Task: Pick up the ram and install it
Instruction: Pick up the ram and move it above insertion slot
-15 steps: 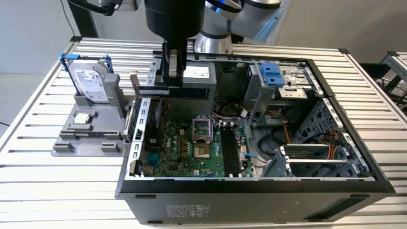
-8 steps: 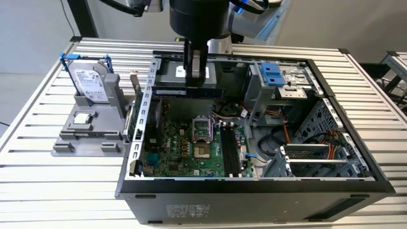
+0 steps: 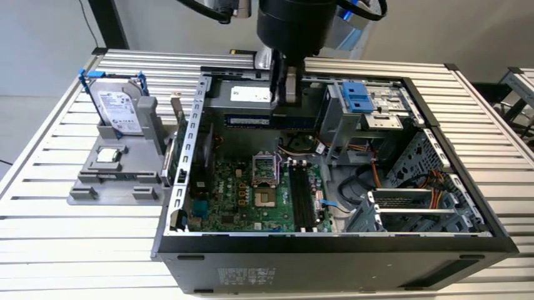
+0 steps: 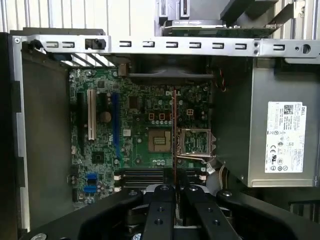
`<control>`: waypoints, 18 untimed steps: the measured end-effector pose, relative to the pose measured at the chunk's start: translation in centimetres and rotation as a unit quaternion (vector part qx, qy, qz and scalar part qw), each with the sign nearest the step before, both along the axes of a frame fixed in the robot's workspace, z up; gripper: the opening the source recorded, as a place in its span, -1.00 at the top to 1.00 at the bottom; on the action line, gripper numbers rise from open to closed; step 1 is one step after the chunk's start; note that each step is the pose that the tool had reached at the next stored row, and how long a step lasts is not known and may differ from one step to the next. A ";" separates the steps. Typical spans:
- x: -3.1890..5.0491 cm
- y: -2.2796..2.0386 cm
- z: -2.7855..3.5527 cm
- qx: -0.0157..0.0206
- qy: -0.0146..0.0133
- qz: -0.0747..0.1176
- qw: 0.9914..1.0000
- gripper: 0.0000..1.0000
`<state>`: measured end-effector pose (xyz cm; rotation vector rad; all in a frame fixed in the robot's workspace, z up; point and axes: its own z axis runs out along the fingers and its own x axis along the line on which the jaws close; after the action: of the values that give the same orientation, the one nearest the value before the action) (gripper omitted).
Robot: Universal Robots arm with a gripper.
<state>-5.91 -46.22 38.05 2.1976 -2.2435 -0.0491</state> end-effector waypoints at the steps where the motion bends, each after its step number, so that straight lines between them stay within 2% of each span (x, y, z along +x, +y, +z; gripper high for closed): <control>1: 0.49 0.00 0.00 0.000 0.000 0.000 1.000 1.00; 18: 7.94 0.00 0.00 0.000 0.002 0.000 1.000 1.00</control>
<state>2.03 -46.21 38.05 2.1953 -2.2409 -0.0543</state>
